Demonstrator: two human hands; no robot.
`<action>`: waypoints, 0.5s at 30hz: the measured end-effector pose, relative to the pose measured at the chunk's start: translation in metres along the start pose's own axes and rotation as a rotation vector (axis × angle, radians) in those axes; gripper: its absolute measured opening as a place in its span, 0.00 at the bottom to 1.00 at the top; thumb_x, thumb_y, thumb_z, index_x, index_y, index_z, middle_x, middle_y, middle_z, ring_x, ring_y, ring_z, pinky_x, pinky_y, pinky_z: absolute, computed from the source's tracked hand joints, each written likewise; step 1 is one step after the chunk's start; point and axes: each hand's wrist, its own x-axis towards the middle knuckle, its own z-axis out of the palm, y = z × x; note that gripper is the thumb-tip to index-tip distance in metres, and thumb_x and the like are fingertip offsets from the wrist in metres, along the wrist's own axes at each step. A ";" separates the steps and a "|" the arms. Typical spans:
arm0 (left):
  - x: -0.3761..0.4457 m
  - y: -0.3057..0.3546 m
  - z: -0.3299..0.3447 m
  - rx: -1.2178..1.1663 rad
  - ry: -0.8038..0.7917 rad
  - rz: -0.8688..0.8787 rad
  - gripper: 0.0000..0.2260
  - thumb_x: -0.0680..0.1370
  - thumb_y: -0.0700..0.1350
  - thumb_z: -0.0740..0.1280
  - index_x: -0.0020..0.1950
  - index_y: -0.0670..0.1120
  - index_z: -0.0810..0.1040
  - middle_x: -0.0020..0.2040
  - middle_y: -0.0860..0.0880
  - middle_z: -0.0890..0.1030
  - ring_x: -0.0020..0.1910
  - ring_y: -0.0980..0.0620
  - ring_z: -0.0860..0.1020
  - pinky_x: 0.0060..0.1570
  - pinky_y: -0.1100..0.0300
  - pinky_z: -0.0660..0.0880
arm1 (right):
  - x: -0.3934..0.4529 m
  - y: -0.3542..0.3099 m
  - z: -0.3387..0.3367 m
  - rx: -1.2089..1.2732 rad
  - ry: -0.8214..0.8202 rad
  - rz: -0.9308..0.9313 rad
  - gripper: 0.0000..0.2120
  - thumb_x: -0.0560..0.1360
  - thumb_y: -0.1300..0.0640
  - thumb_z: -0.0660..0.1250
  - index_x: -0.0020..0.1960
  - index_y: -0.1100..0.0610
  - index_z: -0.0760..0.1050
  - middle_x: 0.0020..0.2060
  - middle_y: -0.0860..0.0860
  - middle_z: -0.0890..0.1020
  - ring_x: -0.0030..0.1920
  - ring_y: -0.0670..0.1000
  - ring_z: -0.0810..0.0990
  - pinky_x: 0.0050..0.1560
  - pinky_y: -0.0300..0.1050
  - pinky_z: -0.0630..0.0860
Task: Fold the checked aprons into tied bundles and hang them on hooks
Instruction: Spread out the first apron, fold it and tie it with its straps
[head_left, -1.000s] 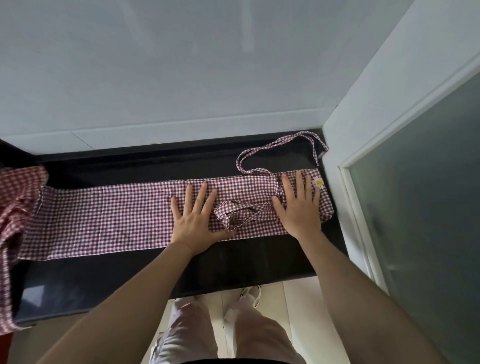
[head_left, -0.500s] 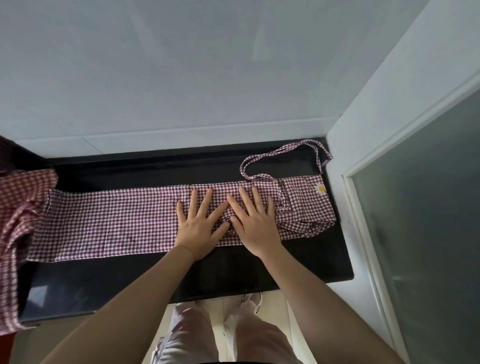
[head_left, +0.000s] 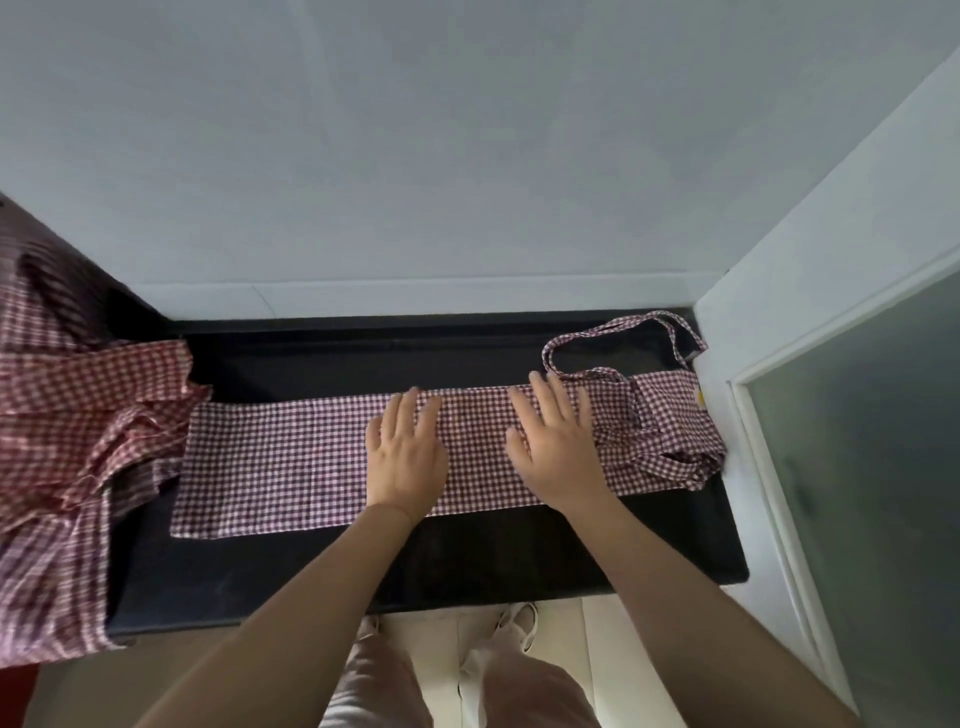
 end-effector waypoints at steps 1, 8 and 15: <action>-0.001 -0.016 -0.009 -0.008 0.029 -0.070 0.26 0.81 0.46 0.59 0.79 0.49 0.59 0.80 0.44 0.56 0.80 0.45 0.51 0.77 0.43 0.49 | 0.007 -0.025 0.002 0.010 0.018 -0.037 0.23 0.81 0.48 0.57 0.74 0.54 0.70 0.76 0.56 0.67 0.78 0.57 0.61 0.77 0.64 0.55; -0.011 -0.137 -0.062 -0.072 0.104 -0.611 0.30 0.74 0.44 0.65 0.75 0.44 0.61 0.76 0.41 0.60 0.75 0.41 0.57 0.72 0.39 0.57 | 0.027 -0.174 0.017 -0.018 -0.254 -0.023 0.25 0.81 0.46 0.59 0.76 0.51 0.62 0.72 0.54 0.67 0.72 0.57 0.65 0.68 0.56 0.67; -0.022 -0.189 -0.084 -0.441 -0.014 -0.881 0.29 0.75 0.50 0.70 0.69 0.38 0.61 0.66 0.38 0.71 0.66 0.37 0.71 0.59 0.45 0.71 | 0.028 -0.207 0.031 -0.115 -0.420 0.267 0.42 0.76 0.28 0.57 0.81 0.46 0.46 0.80 0.56 0.51 0.79 0.63 0.51 0.73 0.67 0.58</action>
